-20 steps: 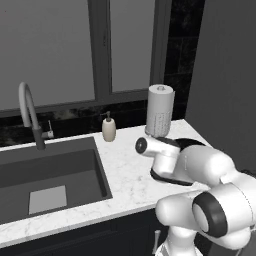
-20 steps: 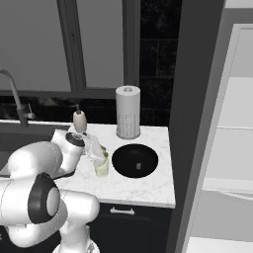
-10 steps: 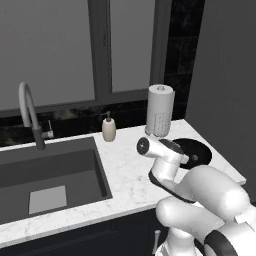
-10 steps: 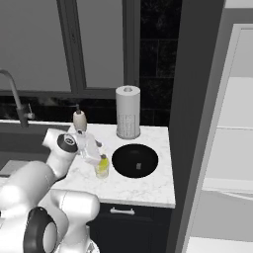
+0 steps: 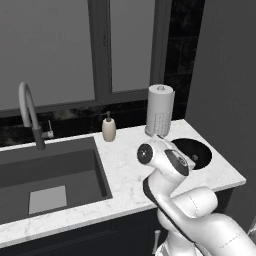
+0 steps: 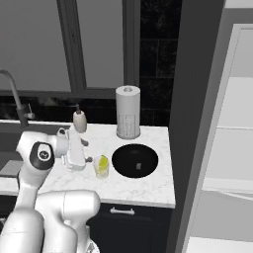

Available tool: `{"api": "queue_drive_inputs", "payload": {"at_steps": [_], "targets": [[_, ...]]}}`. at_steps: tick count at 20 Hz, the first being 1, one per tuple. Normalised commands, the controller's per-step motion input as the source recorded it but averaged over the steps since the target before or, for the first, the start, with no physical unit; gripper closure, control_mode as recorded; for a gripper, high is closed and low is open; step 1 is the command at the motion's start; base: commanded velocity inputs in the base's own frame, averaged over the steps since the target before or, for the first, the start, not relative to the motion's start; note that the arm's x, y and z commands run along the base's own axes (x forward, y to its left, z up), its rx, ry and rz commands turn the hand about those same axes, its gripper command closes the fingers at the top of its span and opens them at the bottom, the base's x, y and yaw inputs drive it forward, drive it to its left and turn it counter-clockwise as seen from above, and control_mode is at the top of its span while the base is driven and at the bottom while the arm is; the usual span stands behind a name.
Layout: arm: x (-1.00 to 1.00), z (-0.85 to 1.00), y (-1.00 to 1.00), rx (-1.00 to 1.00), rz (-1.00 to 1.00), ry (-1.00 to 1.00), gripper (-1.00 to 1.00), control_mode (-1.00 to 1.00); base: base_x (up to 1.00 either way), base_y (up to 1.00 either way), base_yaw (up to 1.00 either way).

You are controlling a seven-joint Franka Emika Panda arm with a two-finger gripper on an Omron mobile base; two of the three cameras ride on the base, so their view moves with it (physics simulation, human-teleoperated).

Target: Grab a lemon wedge from the fridge and one ice cube from the ice bowl, and put them in the glass of lemonade.

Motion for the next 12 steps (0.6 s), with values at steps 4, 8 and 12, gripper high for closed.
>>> {"api": "queue_drive_inputs", "payload": {"at_steps": [4,8,12], "targets": [[-0.77,0.98,0.33,0.28,0.00,-0.10,-1.00,-1.00,0.00,0.00,0.00],[-0.72,0.98,0.39,0.35,0.00,0.00,-1.00,-1.00,0.00,0.00,0.00],[-0.92,0.65,0.39,0.25,0.00,0.00,-1.00,-1.00,0.00,0.00,0.00]]}}
